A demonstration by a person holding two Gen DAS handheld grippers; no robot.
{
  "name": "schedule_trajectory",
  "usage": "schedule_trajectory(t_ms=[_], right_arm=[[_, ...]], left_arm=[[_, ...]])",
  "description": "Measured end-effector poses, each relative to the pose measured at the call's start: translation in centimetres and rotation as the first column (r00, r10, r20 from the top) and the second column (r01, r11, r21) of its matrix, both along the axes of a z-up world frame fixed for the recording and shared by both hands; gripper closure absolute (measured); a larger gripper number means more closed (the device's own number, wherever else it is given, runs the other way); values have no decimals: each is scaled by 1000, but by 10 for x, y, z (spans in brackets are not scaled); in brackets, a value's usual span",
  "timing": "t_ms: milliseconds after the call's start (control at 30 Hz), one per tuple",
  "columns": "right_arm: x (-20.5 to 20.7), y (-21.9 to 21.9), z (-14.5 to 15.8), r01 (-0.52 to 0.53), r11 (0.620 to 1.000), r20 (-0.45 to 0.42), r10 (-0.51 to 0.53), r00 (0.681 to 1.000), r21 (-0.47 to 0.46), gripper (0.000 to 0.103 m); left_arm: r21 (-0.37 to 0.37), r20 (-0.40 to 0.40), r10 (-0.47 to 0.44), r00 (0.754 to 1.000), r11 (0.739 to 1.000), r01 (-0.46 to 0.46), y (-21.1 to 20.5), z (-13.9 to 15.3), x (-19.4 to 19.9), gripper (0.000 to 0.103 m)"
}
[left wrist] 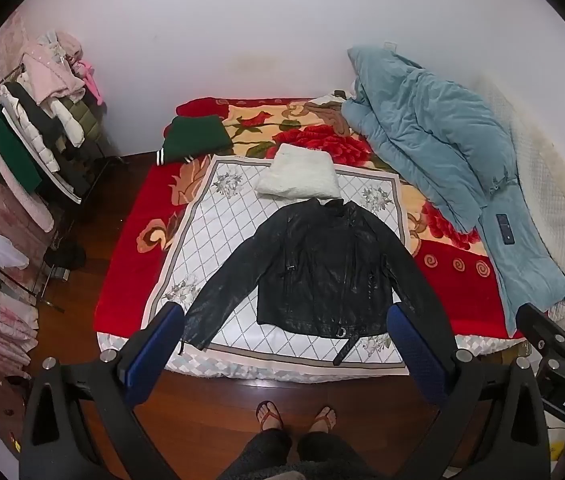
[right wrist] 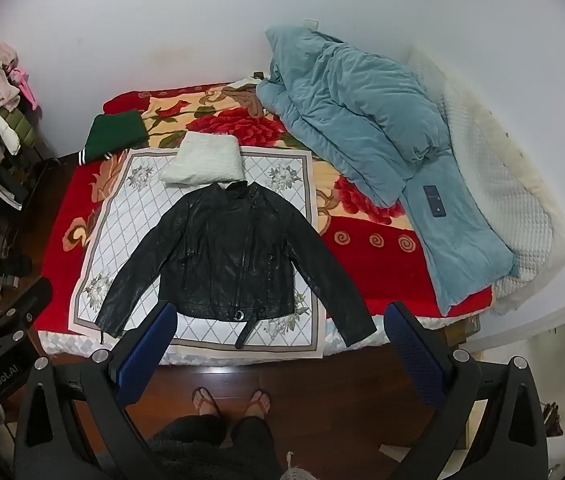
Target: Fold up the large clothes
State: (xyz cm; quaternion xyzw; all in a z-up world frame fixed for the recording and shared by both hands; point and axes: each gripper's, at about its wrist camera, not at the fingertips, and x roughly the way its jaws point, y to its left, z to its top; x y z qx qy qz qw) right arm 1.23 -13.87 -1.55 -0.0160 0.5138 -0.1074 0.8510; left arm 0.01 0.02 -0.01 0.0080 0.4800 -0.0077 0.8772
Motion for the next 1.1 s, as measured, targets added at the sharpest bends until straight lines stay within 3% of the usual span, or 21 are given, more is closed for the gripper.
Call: schedule_trajectory(t_ms=[1100], right_arm=[[7, 6, -5, 0, 1000, -8, 0, 1000, -8, 0]], left_arm=[[4, 1, 6, 1000, 1000, -6, 0, 0, 0, 0]])
